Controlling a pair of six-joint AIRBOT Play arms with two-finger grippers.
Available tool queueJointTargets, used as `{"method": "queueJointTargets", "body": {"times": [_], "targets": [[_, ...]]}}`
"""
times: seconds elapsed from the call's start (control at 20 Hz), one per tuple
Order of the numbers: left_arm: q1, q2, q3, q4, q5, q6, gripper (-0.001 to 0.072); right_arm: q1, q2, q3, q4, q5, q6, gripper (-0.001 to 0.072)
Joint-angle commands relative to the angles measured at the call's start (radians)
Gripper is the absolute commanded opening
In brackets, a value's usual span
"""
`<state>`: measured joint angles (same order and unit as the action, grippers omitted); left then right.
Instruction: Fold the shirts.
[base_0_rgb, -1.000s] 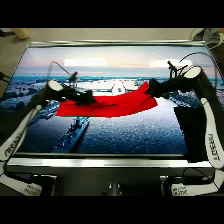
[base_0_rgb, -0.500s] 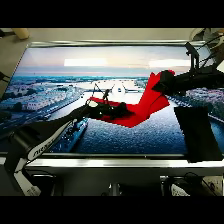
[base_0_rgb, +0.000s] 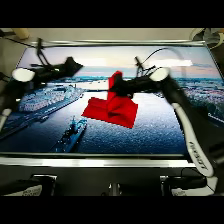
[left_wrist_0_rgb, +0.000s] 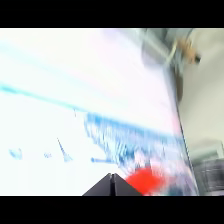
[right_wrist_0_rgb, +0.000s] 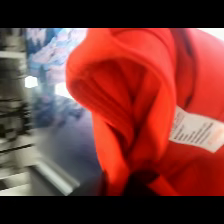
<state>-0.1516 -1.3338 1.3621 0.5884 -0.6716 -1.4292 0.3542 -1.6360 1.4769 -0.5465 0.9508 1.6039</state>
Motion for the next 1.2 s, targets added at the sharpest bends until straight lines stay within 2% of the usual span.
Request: {"method": "queueJointTargets", "body": {"times": [0.0,0.05,0.1,0.2,0.3,0.45,0.5,0.55,0.7,0.8,0.85,0.9,0.95,1.05,1.15], "targets": [[0.086,0.198,0.001,0.156,-0.08,-0.031,0.0021,0.132,-0.211,0.001,0.336,-0.192,-0.141,0.066],[0.089,0.229,0.001,0.193,-0.118,-0.031,0.0022,0.121,-0.233,0.001,0.381,-0.161,-0.189,0.068],[0.093,0.255,0.001,0.238,-0.166,-0.031,0.0022,0.094,-0.233,0.001,0.362,-0.117,-0.187,0.0676],[0.102,0.289,0.001,0.331,-0.259,-0.031,0.0022,-0.001,-0.199,0.001,0.238,0.025,-0.168,0.0668],[0.106,0.303,0.001,0.417,-0.314,-0.031,0.0022,-0.123,-0.134,0.001,-0.018,0.159,-0.073,0.0668],[0.107,0.298,0.0,0.459,-0.326,-0.031,0.0023,-0.277,-0.064,-0.005,-0.55,0.394,0.072,0.0666],[0.107,0.296,0.0,0.459,-0.326,-0.031,0.0022,-0.297,-0.064,-0.026,-0.634,0.441,0.095,0.0666],[0.106,0.292,0.0,0.459,-0.326,-0.031,0.0022,-0.302,-0.064,-0.067,-0.629,0.439,0.085,0.0667],[0.107,0.282,-0.002,0.46,-0.328,-0.049,0.0023,-0.257,-0.076,-0.219,-0.399,0.251,0.006,0.067],[0.106,0.282,-0.002,0.459,-0.328,-0.054,0.0023,-0.209,-0.11,-0.25,-0.308,0.162,0.006,0.0665],[0.107,0.282,-0.002,0.459,-0.332,-0.065,0.0023,-0.19,-0.126,-0.25,-0.252,0.13,0.005,0.0598],[0.107,0.282,-0.002,0.459,-0.334,-0.064,0.0023,-0.186,-0.13,-0.246,-0.188,0.116,-0.015,0.0343],[0.107,0.282,-0.002,0.459,-0.334,-0.064,0.0023,-0.196,-0.124,-0.237,-0.125,0.111,-0.036,0.0022],[0.107,0.282,-0.002,0.46,-0.334,-0.064,0.0023,-0.27,-0.096,-0.17,-0.023,0.166,-0.128,0.0013],[0.107,0.282,-0.002,0.471,-0.334,-0.063,0.0023,-0.399,-0.039,-0.061,-0.044,0.245,-0.131,0.0013]]}}
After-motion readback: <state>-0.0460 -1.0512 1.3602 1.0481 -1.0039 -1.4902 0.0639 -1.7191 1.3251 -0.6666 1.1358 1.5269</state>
